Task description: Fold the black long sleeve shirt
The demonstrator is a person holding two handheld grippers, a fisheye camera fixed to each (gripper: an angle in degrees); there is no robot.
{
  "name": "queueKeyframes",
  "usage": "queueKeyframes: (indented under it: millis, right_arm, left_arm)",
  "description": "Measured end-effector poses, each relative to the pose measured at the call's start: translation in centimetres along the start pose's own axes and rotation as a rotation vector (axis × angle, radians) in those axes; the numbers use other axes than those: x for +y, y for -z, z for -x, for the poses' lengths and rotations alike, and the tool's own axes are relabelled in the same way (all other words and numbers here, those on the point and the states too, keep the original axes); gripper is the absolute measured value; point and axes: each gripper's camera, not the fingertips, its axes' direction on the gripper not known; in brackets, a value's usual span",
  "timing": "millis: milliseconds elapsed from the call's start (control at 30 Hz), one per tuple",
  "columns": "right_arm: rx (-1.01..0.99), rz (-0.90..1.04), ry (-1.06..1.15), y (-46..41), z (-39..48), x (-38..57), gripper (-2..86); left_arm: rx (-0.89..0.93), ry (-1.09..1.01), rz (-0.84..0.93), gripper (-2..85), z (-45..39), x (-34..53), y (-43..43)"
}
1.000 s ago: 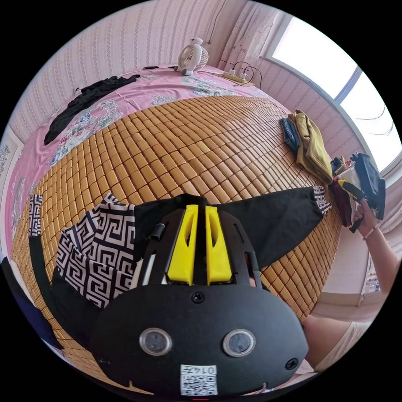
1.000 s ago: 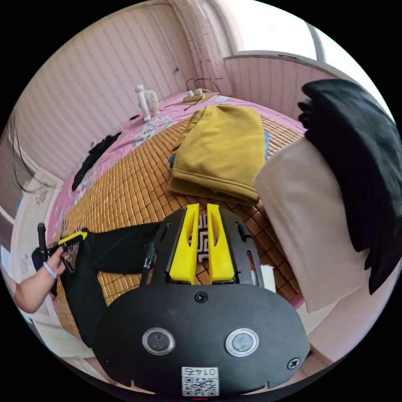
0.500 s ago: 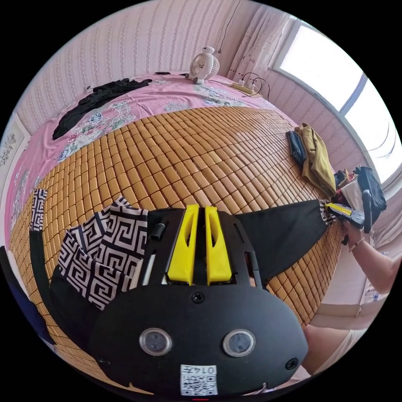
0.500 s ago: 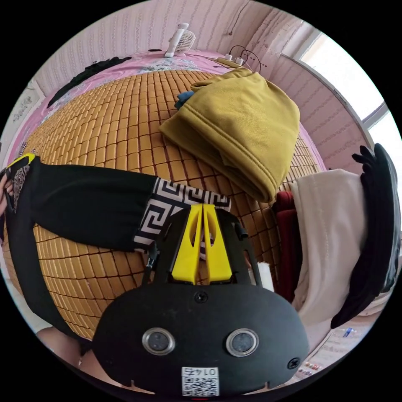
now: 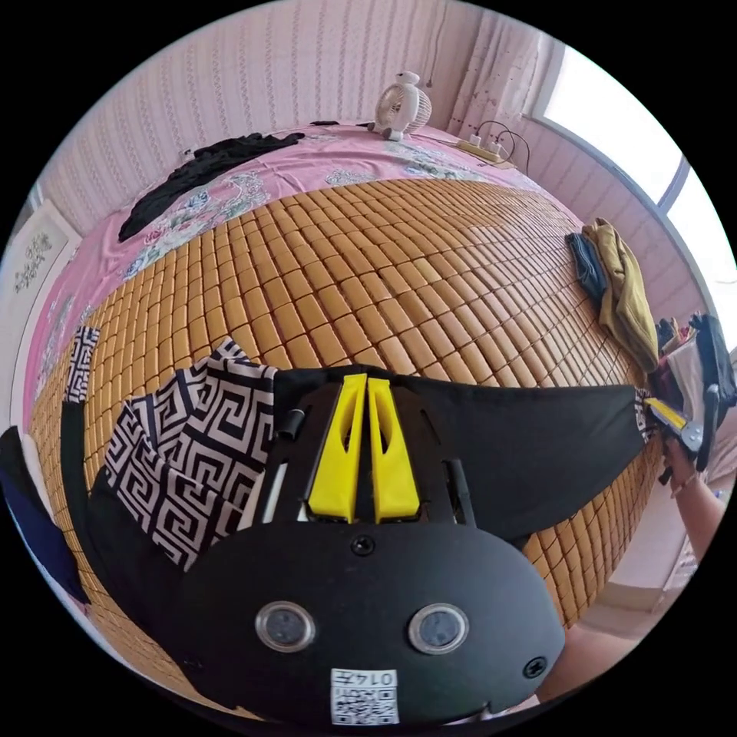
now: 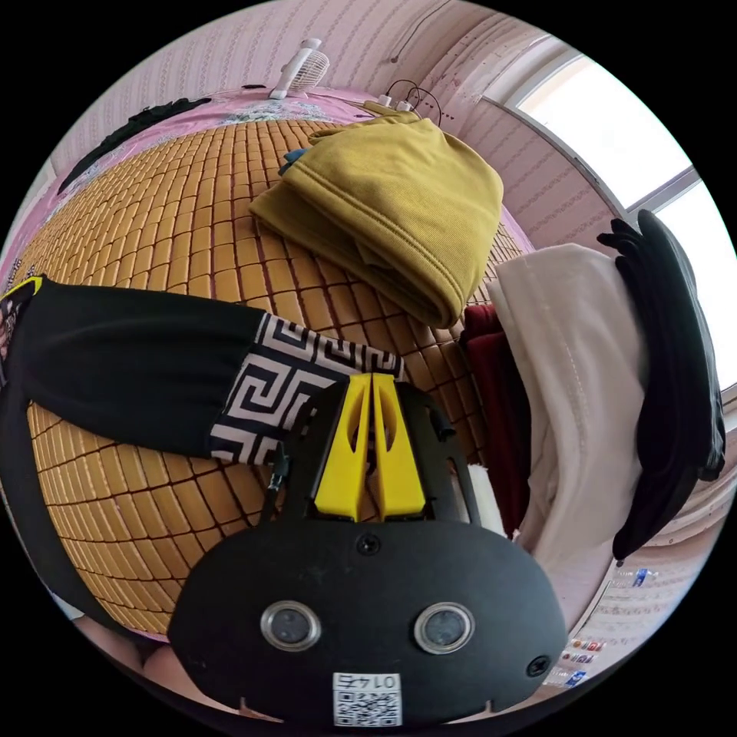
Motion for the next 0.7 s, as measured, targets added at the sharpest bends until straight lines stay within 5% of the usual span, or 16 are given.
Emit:
queueKeyframes:
  millis: [367,700]
  right_arm:
    - [-0.152,-0.024,-0.138,4.2,0.3,0.2,-0.8]
    - [-0.452,-0.113,0.217,10.2,16.5,-2.0,-0.7]
  left_arm:
    - [0.11,0.099,-0.194,-1.0,7.0,12.2,11.7]
    - [-0.043,0.353,-0.033,-0.7,16.7,33.2,20.0]
